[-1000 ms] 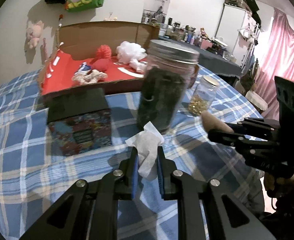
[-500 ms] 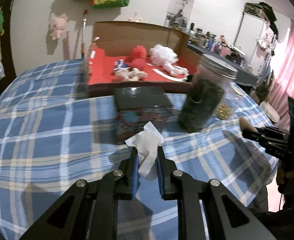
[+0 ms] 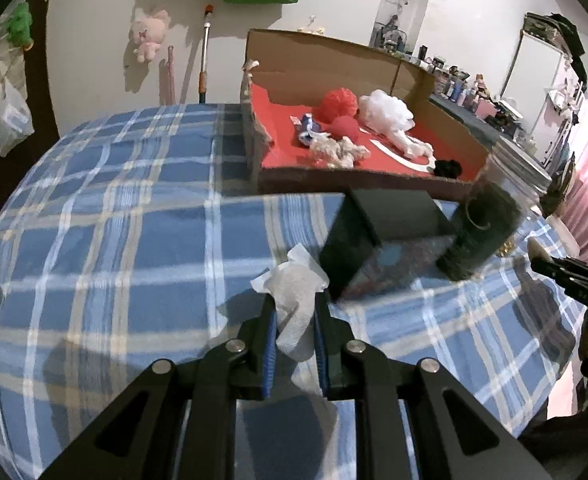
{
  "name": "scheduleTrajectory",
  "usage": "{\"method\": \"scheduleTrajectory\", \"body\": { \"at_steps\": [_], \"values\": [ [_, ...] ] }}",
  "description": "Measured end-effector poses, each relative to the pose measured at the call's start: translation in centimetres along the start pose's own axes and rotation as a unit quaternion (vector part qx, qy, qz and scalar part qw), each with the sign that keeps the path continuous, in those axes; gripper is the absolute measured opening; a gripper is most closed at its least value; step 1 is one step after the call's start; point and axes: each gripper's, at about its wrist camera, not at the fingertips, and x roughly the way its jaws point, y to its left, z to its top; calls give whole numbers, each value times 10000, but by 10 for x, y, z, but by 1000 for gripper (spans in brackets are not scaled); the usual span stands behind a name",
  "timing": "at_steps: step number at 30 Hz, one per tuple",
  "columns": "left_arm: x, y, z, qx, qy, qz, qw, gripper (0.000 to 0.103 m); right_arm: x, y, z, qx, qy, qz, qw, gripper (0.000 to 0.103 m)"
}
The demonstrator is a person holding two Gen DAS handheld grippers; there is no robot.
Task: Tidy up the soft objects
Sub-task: 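Carry the white cloth and tan sponge up and over into the box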
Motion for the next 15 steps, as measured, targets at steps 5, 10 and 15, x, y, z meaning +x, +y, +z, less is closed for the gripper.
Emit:
{"method": "scheduleTrajectory", "body": {
  "at_steps": [5, 10, 15],
  "values": [
    [7, 4, 15, 298, -59, -116, 9995, 17, 6, -15, 10, -49, -11, -7, 10000, 18],
    [17, 8, 33, 493, -46, -371, 9981, 17, 13, -24, 25, -263, -33, -21, 9996, 18],
    [26, 10, 45, 690, -64, -536, 9962, 17, 19, -28, 37, -465, -55, 110, 9988, 18]
  ]
}}
